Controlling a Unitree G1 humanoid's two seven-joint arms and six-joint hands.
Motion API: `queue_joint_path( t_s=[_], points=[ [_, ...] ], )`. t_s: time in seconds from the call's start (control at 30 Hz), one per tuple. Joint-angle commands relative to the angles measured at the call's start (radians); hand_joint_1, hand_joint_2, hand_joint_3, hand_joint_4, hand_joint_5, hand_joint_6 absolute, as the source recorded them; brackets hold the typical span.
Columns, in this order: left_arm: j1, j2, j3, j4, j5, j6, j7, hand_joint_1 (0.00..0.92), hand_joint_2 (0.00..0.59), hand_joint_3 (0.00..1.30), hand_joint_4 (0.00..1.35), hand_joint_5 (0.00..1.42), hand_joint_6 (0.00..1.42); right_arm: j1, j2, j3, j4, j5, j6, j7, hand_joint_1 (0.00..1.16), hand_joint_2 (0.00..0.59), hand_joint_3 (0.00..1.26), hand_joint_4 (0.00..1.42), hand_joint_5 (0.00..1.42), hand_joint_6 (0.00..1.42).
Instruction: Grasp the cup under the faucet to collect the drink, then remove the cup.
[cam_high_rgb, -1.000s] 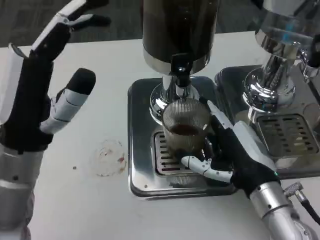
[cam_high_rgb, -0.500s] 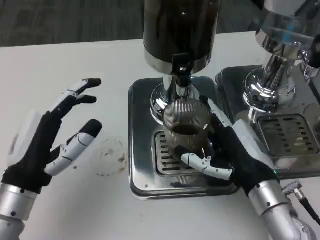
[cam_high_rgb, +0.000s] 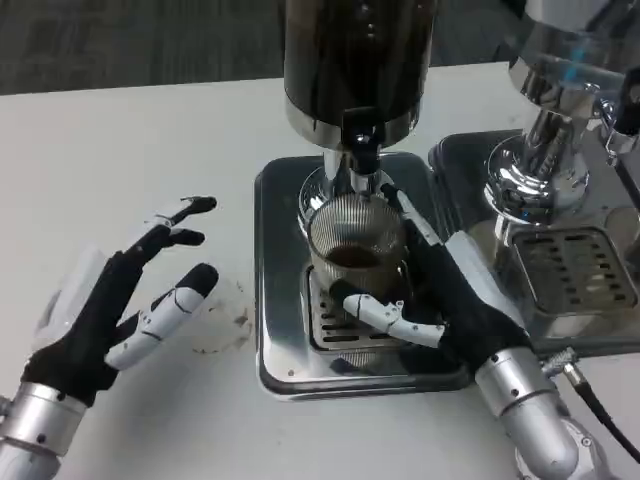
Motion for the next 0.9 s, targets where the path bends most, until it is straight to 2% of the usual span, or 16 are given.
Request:
queue_joint_path(
  t_s=[0.03, 0.33, 0.53, 0.67, 0.9],
  points=[
    [-0.001, 0.011, -0.02, 0.019, -0.01, -0.017, 0.012, 0.0, 0.197, 0.22, 0.11, 0.3, 0.24, -0.017, 0.009, 0.002, 0.029, 0.012, -0.02, 0.005, 0.55, 0.194, 0.0, 0.0, 0.0, 0.07],
    [0.013, 0.012, -0.035, 0.017, -0.014, -0.013, 0.017, 0.0, 0.198, 0.22, 0.12, 0.3, 0.24, -0.002, 0.016, -0.001, 0.027, 0.011, -0.012, -0.002, 0.58, 0.187, 0.0, 0.0, 0.0, 0.06],
    [0.035, 0.015, -0.028, -0.006, -0.026, -0.009, 0.013, 0.0, 0.199, 0.23, 0.13, 0.32, 0.24, 0.04, 0.009, -0.003, -0.037, 0.009, -0.005, 0.003, 0.63, 0.16, 0.0, 0.0, 0.0, 0.06],
    [0.053, 0.011, -0.027, -0.02, -0.036, -0.005, 0.01, 0.0, 0.199, 0.23, 0.15, 0.32, 0.24, 0.068, 0.001, -0.007, -0.089, 0.004, 0.01, 0.008, 0.64, 0.17, 0.0, 0.0, 0.0, 0.05],
    [0.066, 0.005, -0.031, -0.029, -0.049, 0.003, 0.01, 0.0, 0.2, 0.24, 0.17, 0.33, 0.24, 0.079, -0.007, -0.009, -0.122, 0.001, 0.034, 0.013, 0.67, 0.168, 0.0, 0.0, 0.0, 0.05]
  ],
)
